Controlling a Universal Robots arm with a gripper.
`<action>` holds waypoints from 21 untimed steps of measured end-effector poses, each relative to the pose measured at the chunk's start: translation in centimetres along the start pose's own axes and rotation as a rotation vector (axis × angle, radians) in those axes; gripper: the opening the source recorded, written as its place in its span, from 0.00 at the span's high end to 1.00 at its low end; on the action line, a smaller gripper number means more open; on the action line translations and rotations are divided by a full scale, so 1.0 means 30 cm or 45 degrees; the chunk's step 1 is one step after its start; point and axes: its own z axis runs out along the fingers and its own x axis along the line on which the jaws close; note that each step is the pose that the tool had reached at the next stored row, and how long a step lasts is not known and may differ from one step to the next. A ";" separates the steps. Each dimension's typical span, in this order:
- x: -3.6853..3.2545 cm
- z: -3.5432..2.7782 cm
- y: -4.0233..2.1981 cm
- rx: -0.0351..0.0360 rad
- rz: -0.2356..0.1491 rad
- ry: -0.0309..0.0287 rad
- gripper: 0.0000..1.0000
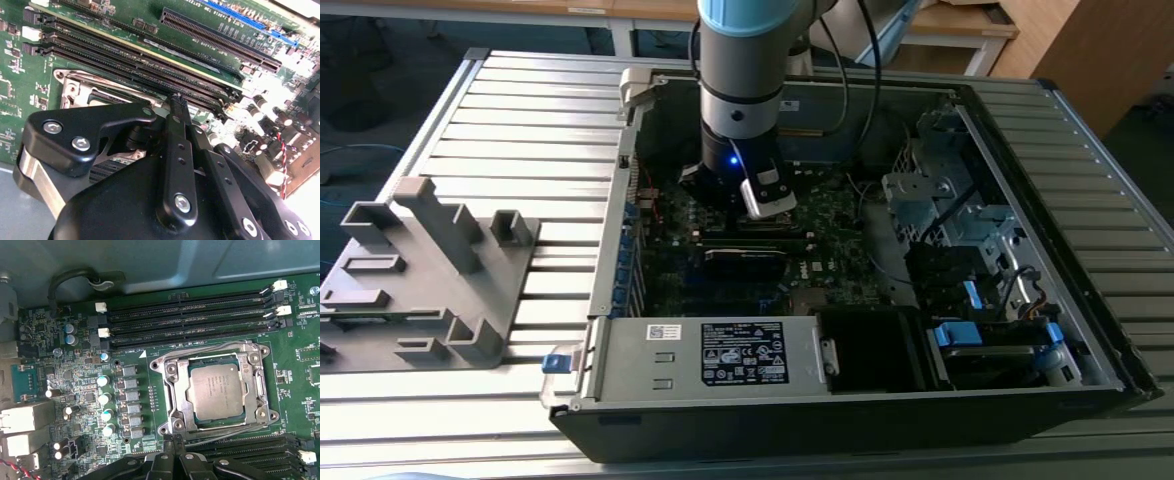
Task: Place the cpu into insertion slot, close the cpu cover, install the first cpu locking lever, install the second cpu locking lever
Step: 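Install the second cpu locking lever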
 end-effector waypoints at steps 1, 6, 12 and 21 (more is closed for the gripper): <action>0.000 0.000 0.000 -0.0004 0.000 0.0000 0.90; 0.002 0.000 0.000 -0.0102 0.000 0.0009 0.90; 0.007 0.001 -0.001 -0.0460 0.000 0.0039 0.90; 0.020 0.007 -0.005 -0.0612 -0.001 -0.0087 0.90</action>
